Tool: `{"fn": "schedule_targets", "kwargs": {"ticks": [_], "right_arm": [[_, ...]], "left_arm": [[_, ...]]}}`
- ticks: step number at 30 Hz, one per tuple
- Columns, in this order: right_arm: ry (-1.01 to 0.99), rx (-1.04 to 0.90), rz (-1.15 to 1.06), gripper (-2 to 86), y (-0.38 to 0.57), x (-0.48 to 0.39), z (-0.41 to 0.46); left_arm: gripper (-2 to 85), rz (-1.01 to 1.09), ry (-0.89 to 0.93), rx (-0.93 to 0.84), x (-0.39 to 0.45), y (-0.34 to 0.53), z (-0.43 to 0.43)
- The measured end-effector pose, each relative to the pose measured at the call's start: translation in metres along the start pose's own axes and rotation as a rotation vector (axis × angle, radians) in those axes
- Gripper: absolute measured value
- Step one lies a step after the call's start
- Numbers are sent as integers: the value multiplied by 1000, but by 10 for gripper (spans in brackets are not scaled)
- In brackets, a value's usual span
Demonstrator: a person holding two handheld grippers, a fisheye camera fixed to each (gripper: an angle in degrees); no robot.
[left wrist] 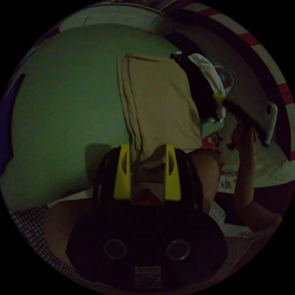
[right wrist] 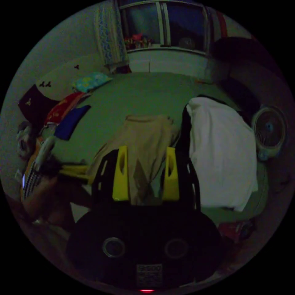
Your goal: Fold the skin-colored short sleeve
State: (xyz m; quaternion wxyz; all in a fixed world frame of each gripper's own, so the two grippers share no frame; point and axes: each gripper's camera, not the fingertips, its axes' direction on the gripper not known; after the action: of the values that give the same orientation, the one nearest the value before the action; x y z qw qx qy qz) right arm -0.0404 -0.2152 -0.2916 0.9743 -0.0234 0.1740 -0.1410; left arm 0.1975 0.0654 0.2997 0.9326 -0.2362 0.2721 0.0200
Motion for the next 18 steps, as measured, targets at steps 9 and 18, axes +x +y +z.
{"fn": "schedule_targets", "kwargs": {"ticks": [9, 18], "right_arm": [[-14, -115, 153, 147, -85, 45, 74], [-98, -117, 159, 25, -120, 61, 73]], "left_arm": [[131, 18, -113, -8, 33, 58, 1], [78, 19, -67, -2, 52, 95, 0]]}}
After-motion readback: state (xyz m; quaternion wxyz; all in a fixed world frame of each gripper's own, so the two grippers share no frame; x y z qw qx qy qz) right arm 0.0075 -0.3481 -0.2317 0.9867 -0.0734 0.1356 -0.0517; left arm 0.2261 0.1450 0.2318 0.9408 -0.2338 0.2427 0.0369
